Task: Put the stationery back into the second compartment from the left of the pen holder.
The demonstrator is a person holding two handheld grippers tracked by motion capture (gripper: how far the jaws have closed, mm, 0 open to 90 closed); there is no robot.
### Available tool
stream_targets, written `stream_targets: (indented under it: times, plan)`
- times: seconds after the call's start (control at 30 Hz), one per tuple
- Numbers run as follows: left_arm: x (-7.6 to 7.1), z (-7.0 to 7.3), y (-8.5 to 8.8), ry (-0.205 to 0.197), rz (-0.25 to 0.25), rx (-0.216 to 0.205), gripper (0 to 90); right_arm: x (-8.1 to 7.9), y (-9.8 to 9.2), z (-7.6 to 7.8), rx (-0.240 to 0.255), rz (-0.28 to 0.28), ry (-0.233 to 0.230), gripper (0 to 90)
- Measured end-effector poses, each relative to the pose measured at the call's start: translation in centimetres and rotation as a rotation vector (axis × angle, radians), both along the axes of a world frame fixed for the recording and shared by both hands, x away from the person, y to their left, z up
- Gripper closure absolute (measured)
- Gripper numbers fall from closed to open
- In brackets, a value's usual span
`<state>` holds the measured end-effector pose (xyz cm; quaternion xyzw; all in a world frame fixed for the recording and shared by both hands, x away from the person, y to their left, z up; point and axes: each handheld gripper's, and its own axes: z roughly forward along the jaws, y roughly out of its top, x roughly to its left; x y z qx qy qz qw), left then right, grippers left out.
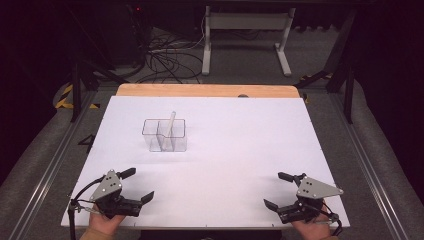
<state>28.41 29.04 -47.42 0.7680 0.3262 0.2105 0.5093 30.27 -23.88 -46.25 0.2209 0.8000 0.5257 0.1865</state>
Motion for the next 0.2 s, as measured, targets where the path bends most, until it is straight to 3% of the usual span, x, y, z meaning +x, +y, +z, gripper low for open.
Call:
stream_targets:
  times: [0.2]
  plan:
    - [-0.03,0.19,0.17,-0.009,0.013,0.003,0.3,-0.01,-0.07,0.03,0.001,-0.001,-0.002,4.8]
